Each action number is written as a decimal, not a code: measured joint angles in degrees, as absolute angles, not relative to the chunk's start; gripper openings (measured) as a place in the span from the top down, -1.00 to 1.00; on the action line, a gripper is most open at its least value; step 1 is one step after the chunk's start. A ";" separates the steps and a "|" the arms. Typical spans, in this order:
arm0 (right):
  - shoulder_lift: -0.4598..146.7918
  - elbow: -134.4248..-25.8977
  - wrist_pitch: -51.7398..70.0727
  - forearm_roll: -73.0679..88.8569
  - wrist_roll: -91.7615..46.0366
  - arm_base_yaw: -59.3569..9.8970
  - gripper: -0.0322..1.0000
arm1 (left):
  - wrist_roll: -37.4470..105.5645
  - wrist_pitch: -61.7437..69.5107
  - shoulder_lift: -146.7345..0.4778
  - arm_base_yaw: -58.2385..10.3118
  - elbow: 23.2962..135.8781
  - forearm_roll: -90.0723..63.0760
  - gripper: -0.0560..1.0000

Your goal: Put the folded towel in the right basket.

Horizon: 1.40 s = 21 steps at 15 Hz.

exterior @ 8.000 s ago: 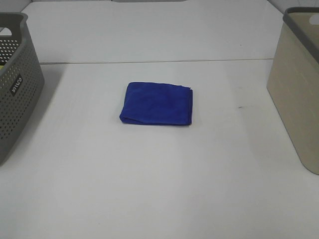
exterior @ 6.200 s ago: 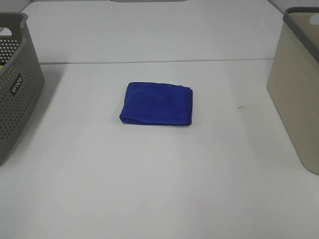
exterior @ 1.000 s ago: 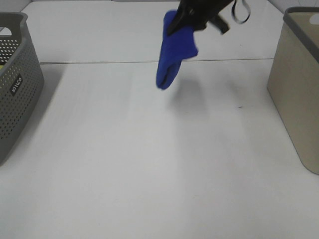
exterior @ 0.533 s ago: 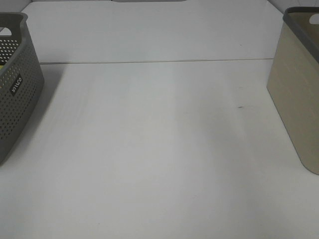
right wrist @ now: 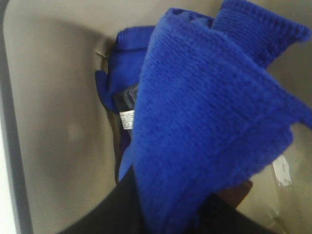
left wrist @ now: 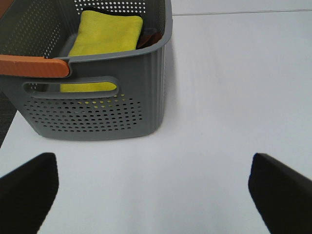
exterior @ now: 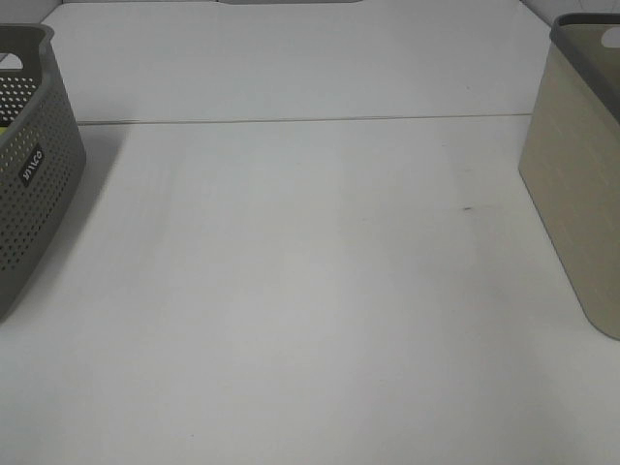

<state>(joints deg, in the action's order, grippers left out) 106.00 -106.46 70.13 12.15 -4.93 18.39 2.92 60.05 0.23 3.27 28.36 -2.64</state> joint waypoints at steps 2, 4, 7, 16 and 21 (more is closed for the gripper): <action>106.00 -105.31 70.13 10.49 -4.53 18.39 0.09 | 2.92 60.05 0.23 3.27 28.36 -2.64 -0.98; 106.00 -105.31 70.02 8.94 -2.86 18.39 -0.74 | 2.92 60.05 0.23 3.27 28.36 -2.64 -0.98; 106.00 -105.31 70.02 9.45 -1.43 17.93 -0.93 | 2.92 60.05 0.23 3.27 28.36 -2.58 -0.98; 102.44 -105.20 70.02 5.96 5.90 -3.55 -0.95 | 2.92 60.05 0.23 3.27 28.36 -2.52 -0.98; 86.17 -91.79 69.67 5.39 6.70 -3.55 -0.95 | 2.92 60.05 0.23 3.27 28.36 -2.52 -0.98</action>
